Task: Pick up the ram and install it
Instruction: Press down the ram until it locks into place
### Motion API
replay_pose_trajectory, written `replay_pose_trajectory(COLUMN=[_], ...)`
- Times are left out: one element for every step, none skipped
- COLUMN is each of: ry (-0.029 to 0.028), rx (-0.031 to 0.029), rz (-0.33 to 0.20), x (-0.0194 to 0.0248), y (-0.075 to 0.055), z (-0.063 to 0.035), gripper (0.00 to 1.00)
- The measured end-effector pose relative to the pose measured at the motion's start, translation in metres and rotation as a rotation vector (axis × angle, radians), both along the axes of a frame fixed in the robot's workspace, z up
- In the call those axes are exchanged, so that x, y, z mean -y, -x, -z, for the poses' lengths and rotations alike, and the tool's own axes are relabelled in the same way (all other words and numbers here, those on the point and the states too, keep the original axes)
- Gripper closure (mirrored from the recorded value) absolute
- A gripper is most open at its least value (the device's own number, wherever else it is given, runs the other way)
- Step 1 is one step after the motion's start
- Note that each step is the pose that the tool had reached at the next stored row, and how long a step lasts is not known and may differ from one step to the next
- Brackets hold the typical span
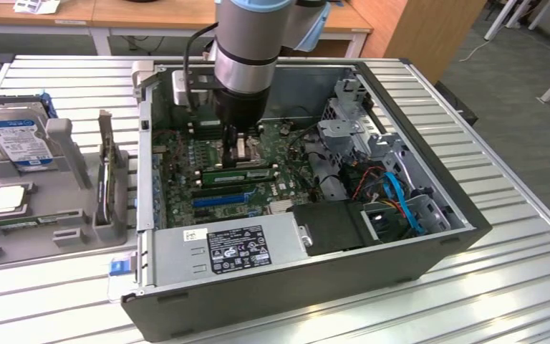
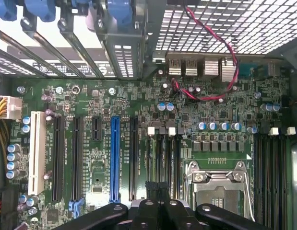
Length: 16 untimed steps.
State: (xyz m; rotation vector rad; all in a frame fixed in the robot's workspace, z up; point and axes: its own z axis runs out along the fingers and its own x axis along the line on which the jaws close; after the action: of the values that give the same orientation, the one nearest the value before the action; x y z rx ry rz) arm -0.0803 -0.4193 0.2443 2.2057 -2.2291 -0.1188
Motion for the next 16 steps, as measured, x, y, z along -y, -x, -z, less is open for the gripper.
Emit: replay_pose_trajectory(ry=[0.0000,0.0000,-0.0001,0.0000,0.0000,0.0000,0.0000,0.0000,0.0000,0.0001,0.0001,0.0001,0.0000,0.0000,0.0000,0.0000], rx=[0.0000,0.0000,0.0000,0.0000,0.0000,0.0000,0.0000,0.0000,0.0000,-0.0001,-0.0001,-0.0001,0.0000,0.0000,-0.0001,0.0000], rz=[0.000,0.000,0.000,0.000,0.000,0.000,0.000,0.000,0.000,0.000,0.000,0.000,0.000,0.000,0.000,0.000], x=[0.0000,0.0000,0.0000,0.0000,0.0000,0.0000,0.0000,0.0000,0.0000,0.0001,0.0001,0.0001,0.0000,0.0000,0.0000,0.0000], y=[0.0006,0.0013,0.0019,0.0024,0.0029,0.0032,0.0032,0.0033,0.0034,0.0034,0.0034,0.0034,0.0034,0.0033,0.0033,0.0033], z=[0.0000,0.0000,0.0000,0.0000,0.0000,0.0000,0.0000,0.0000,0.0000,0.0001,0.0002,0.0005,0.0008,0.0010,0.0013,0.0016], gripper=[0.90,0.90,0.90,0.90,0.90,0.90,0.90,0.90,0.90,0.90,0.90,0.90,0.90,0.90,0.90,0.90])
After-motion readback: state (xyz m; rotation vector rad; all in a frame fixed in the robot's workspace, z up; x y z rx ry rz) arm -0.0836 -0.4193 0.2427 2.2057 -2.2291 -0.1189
